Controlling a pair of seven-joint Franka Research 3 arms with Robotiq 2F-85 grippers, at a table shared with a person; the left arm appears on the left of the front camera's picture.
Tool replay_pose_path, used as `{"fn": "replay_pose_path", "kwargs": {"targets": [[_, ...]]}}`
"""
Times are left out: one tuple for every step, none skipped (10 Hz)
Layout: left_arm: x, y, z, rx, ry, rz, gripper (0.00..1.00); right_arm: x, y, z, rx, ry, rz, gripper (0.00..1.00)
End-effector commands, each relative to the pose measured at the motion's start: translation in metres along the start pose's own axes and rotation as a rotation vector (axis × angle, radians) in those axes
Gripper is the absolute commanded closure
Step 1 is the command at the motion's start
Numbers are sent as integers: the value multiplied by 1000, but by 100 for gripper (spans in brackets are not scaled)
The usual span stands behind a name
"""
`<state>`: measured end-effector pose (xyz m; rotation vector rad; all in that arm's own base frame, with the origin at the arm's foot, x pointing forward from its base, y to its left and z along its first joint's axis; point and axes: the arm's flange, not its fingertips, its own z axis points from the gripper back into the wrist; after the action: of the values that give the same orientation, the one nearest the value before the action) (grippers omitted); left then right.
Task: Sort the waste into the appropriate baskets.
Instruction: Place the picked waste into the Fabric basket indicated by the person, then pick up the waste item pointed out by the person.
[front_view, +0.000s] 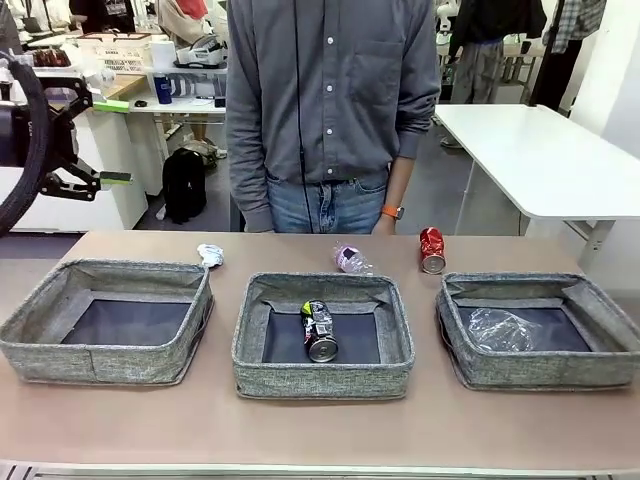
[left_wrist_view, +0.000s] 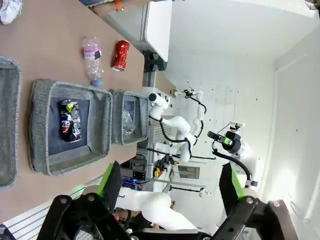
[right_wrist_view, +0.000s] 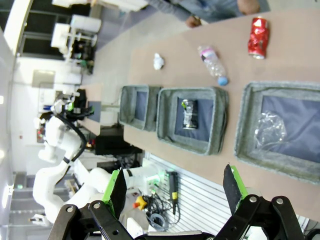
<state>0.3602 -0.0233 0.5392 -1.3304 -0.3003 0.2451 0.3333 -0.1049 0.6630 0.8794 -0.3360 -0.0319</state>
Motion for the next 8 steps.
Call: {"fn": "replay_pose_path", "kwargs": {"targets": [[-2,-8,-1,8,-7,-37,0,1,3,2,-7,2,-10,0],[-2,-8,-1,8,-7,-37,0,1,3,2,-7,2,-10,0],[-2,-8,-1,8,-7,-37,0,1,3,2,-7,2,-10,0],[-2,-8,-1,8,-7,-37,0,1,3,2,-7,2,-10,0],[-2,-8,-1,8,-7,-37,0,1,3,2,-7,2,-10,0],[-2,-8,-1,8,-7,-37,0,1,3,2,-7,2,-10,0],[-2,-8,-1,8,-7,-37,0,1,3,2,-7,2,-10,0],[-2,-8,-1,8,-7,-37,0,1,3,2,-7,2,-10,0]]}}
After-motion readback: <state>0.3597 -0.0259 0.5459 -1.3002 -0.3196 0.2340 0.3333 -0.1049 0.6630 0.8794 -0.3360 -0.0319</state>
